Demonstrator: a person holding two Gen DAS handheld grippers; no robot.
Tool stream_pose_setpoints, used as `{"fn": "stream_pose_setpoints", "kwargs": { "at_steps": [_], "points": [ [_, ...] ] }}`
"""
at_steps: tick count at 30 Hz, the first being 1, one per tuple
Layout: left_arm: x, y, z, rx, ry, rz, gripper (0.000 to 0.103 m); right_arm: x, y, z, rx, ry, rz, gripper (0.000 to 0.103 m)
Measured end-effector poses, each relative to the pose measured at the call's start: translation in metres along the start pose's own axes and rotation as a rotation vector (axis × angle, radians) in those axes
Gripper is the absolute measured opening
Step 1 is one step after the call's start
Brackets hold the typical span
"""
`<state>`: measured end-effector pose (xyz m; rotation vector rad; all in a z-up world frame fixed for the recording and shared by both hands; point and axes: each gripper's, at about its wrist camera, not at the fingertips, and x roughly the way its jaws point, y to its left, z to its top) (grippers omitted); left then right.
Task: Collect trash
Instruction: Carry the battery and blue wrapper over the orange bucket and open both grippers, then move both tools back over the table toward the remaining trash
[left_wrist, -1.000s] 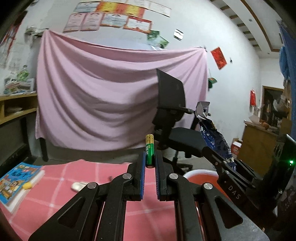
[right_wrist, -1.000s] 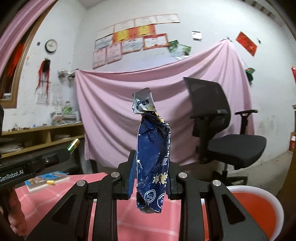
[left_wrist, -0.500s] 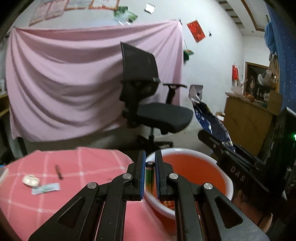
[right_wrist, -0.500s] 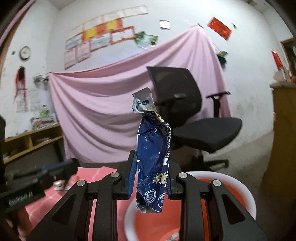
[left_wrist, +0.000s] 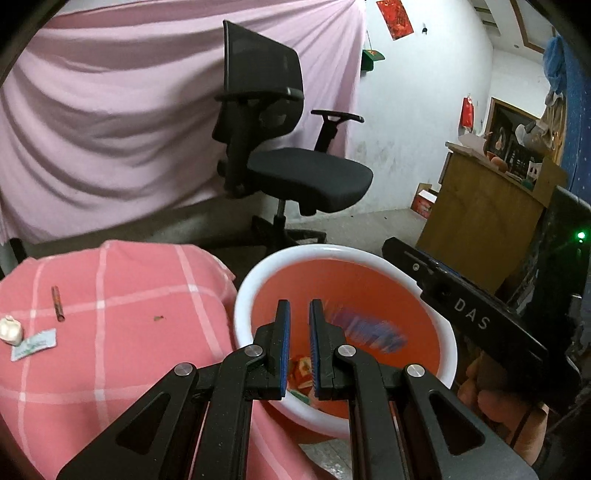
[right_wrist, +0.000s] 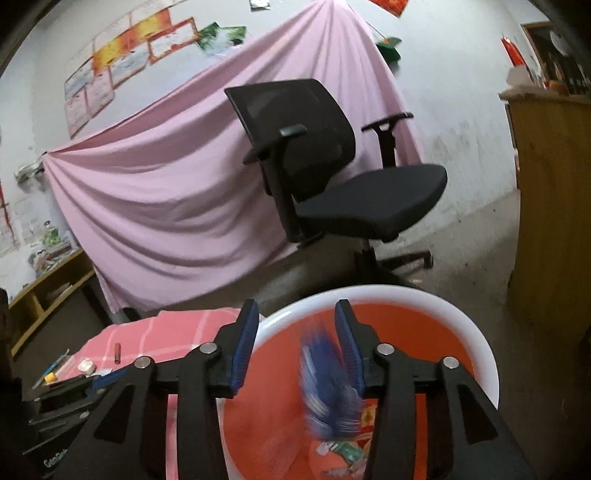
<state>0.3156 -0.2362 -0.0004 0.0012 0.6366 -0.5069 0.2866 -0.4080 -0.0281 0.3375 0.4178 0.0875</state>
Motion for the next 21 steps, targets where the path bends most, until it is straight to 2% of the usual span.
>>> {"fn": "stream_pose_setpoints", "kwargs": {
  "at_steps": [8, 12, 14, 16, 18, 21],
  "points": [
    [-0.013, 0.014, -0.004, -0.027, -0.001, 0.037, 0.008, -0.001, 0.002, -0.001, -0.01, 0.007, -0.001, 0.052],
    [-0.028, 0.026, -0.004, -0.047, -0.036, 0.066, 0.009, -0.004, 0.01, 0.002, -0.021, -0.021, 0.01, 0.061],
    [-0.038, 0.034, -0.003, -0.059, -0.059, 0.086, 0.013, -0.005, 0.016, 0.004, -0.027, -0.043, 0.02, 0.068],
    [-0.049, 0.043, -0.002, -0.075, -0.088, 0.106, 0.029, -0.007, 0.025, 0.006, -0.038, -0.065, 0.029, 0.069],
    [-0.063, 0.053, 0.0, -0.101, -0.132, 0.125, 0.034, -0.007, 0.034, 0.006, -0.05, -0.08, 0.036, 0.072],
    [-0.085, 0.069, 0.001, -0.133, -0.193, 0.177, 0.037, -0.008, 0.052, 0.007, -0.079, -0.112, 0.047, 0.08]
  ]
}}
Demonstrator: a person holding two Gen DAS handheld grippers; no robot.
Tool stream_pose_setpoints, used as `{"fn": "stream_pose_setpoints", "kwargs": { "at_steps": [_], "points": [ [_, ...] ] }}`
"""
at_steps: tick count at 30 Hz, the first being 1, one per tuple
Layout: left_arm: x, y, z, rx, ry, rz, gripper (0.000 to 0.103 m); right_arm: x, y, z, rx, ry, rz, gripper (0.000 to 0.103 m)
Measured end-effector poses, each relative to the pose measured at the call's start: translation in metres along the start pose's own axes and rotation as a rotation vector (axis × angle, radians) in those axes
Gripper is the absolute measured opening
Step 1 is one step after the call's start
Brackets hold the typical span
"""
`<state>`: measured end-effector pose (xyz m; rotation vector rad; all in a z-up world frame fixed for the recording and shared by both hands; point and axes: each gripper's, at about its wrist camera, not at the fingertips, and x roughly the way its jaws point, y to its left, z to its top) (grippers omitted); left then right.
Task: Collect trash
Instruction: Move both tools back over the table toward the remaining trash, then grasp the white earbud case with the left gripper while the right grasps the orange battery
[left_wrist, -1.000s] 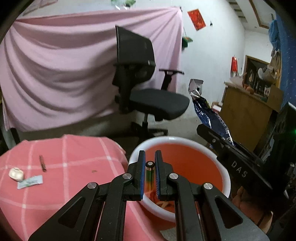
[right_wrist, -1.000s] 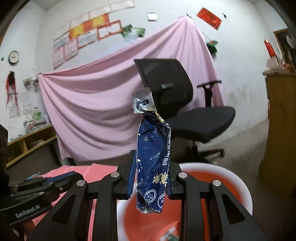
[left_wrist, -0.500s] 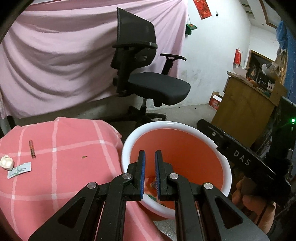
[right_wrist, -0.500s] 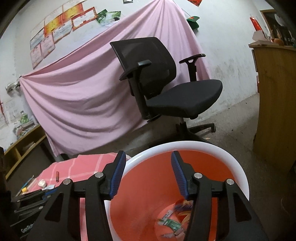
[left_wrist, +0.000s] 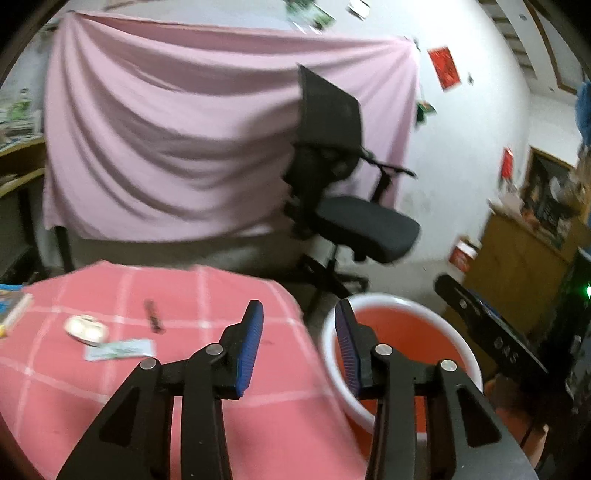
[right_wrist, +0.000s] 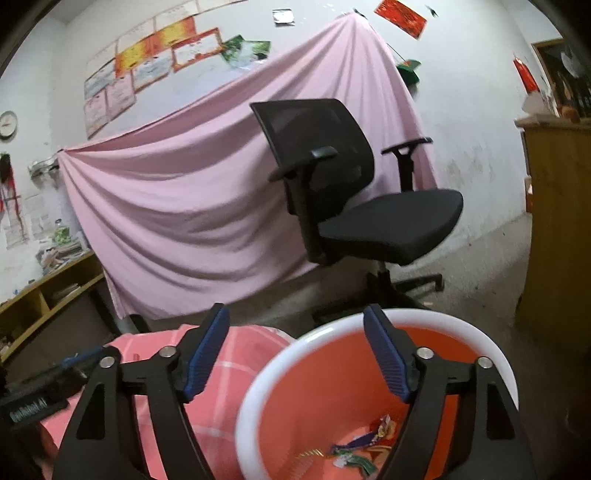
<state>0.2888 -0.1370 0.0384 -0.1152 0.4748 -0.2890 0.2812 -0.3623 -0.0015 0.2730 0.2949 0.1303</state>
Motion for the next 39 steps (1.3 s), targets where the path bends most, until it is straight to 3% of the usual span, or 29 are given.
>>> {"fn": "stream_pose_setpoints", "kwargs": {
  "at_steps": [2, 4, 7, 12, 18, 24, 34, 39],
  "points": [
    [-0.016, 0.016, 0.004, -0.027, -0.056, 0.041, 0.047, -0.001, 0.011, 0.002, -0.019, -0.027, 0.001, 0.087],
    [-0.031, 0.032, 0.006, -0.062, -0.113, 0.071, 0.066, -0.003, 0.024, 0.003, -0.035, -0.062, 0.019, 0.098],
    [-0.051, 0.056, 0.006, -0.098, -0.191, 0.117, 0.089, -0.007, 0.041, 0.006, -0.041, -0.117, 0.035, 0.103],
    [-0.08, 0.09, -0.001, -0.083, -0.293, 0.225, 0.1, -0.009, 0.07, 0.008, -0.054, -0.196, 0.068, 0.103],
    [-0.101, 0.131, -0.016, -0.082, -0.345, 0.317, 0.101, -0.008, 0.113, 0.004, -0.135, -0.254, 0.128, 0.103],
    [-0.1, 0.166, -0.022, -0.116, -0.332, 0.364, 0.101, 0.004, 0.151, -0.007, -0.255, -0.249, 0.162, 0.103],
    [-0.096, 0.198, -0.023, -0.088, -0.347, 0.406, 0.101, 0.03, 0.192, -0.02, -0.378, -0.204, 0.208, 0.103],
    [-0.082, 0.21, -0.019, -0.085, -0.289, 0.393, 0.101, 0.054, 0.199, -0.027, -0.381, -0.126, 0.243, 0.103]
  ]
}}
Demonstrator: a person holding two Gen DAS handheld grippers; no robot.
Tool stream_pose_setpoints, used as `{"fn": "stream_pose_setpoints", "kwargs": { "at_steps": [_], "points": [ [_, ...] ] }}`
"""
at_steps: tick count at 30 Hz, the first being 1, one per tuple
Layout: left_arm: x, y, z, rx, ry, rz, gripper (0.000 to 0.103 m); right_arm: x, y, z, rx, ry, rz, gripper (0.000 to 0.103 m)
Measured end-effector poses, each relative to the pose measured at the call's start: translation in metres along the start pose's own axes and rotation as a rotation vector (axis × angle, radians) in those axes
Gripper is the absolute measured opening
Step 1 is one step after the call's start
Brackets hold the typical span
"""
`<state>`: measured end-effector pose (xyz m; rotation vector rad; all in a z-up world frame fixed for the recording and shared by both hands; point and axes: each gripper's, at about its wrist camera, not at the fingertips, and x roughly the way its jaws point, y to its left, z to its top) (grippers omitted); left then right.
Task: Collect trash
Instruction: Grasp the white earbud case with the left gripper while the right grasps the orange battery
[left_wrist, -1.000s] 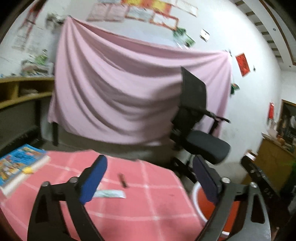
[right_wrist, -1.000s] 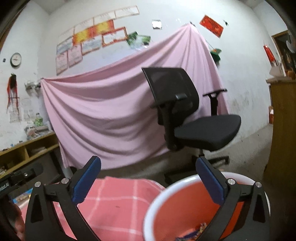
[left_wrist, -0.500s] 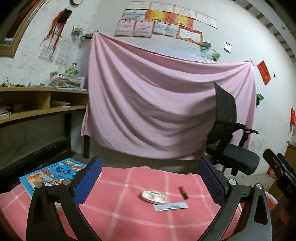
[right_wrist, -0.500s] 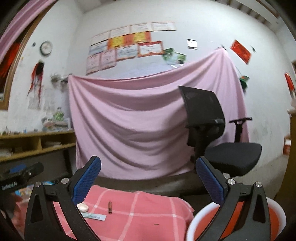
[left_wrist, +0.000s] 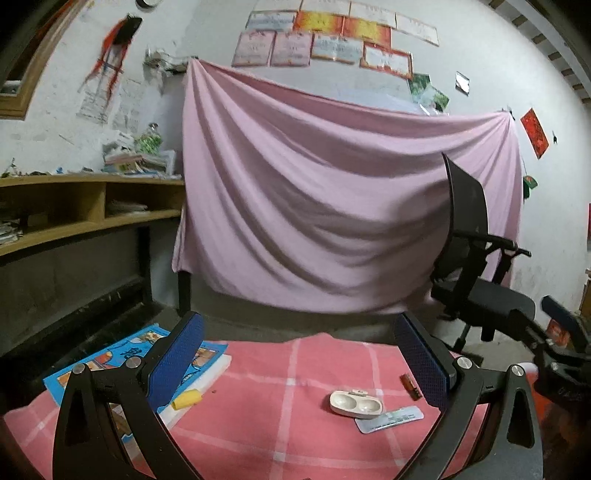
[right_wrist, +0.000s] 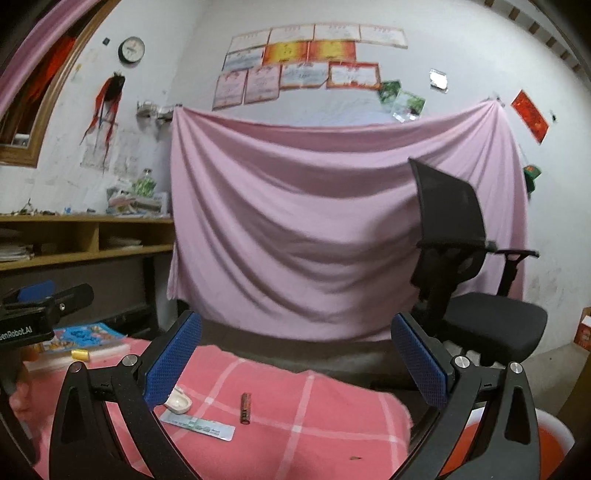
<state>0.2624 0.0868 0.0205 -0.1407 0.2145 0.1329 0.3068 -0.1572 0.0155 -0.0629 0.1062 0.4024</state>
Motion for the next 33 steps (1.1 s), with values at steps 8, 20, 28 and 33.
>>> {"fn": "stream_pose_setpoints", "kwargs": {
  "at_steps": [8, 20, 28, 33],
  "points": [
    [0.029, 0.002, -0.003, 0.006, 0.118, -0.022, 0.1, 0.048, -0.008, -0.019, 0.097, 0.253, 0.097, 0.075],
    [0.083, -0.02, -0.03, 0.039, 0.431, -0.135, 0.081, 0.086, -0.009, -0.041, 0.166, 0.507, 0.183, 0.041],
    [0.105, -0.038, -0.042, 0.102, 0.566, -0.203, 0.064, 0.097, -0.007, -0.049, 0.187, 0.587, 0.216, 0.04],
    [0.112, -0.049, -0.046, 0.137, 0.606, -0.223, 0.063, 0.096, -0.007, -0.048, 0.176, 0.582, 0.221, 0.039]
  ]
}}
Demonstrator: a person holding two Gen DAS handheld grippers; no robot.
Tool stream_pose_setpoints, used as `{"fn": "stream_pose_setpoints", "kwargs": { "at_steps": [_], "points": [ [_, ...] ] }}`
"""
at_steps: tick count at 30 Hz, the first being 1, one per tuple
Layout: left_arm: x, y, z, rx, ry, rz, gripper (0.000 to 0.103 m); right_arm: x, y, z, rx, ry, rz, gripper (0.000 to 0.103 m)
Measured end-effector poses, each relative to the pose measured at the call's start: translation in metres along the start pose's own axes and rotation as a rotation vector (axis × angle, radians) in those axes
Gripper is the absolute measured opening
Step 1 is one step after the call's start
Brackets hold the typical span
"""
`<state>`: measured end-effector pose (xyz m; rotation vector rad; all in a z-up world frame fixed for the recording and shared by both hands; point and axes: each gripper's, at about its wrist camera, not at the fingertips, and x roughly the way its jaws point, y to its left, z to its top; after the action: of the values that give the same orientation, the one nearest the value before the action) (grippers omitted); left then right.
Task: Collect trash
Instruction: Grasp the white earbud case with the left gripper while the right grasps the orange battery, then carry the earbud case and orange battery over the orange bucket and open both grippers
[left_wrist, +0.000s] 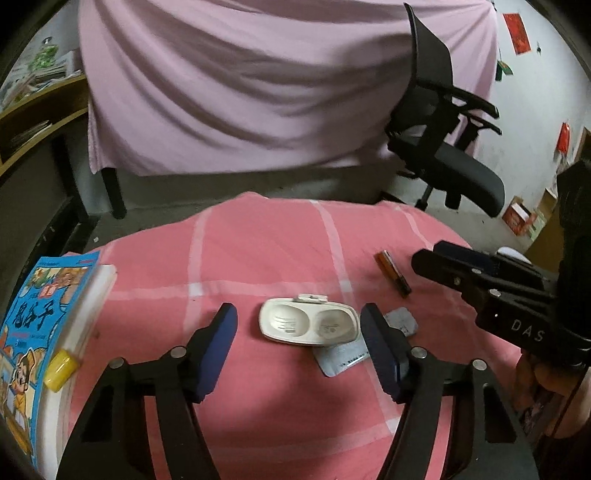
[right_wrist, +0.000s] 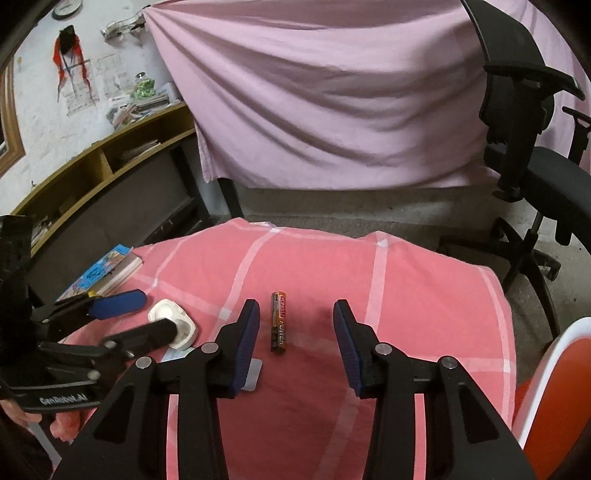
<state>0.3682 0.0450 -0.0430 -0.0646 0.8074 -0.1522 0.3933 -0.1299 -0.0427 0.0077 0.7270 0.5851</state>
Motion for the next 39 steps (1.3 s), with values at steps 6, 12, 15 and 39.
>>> {"fn": "stream_pose_setpoints", "kwargs": {
  "at_steps": [6, 12, 15, 39],
  "points": [
    [0.014, -0.005, 0.001, 0.011, 0.056, 0.012, 0.058, 0.003, -0.002, 0.001, 0.008, 0.014, -0.002, 0.039],
    [0.013, -0.004, 0.001, 0.001, 0.054, 0.009, 0.053, 0.013, -0.006, 0.002, 0.023, 0.066, 0.018, 0.039],
    [0.011, -0.001, 0.001, -0.029, 0.042, 0.017, 0.053, 0.019, -0.005, 0.002, 0.019, 0.096, 0.028, 0.039],
    [-0.063, 0.03, -0.008, -0.226, -0.321, 0.028, 0.053, -0.016, 0.022, -0.005, -0.132, -0.081, -0.047, 0.008]
  ]
}}
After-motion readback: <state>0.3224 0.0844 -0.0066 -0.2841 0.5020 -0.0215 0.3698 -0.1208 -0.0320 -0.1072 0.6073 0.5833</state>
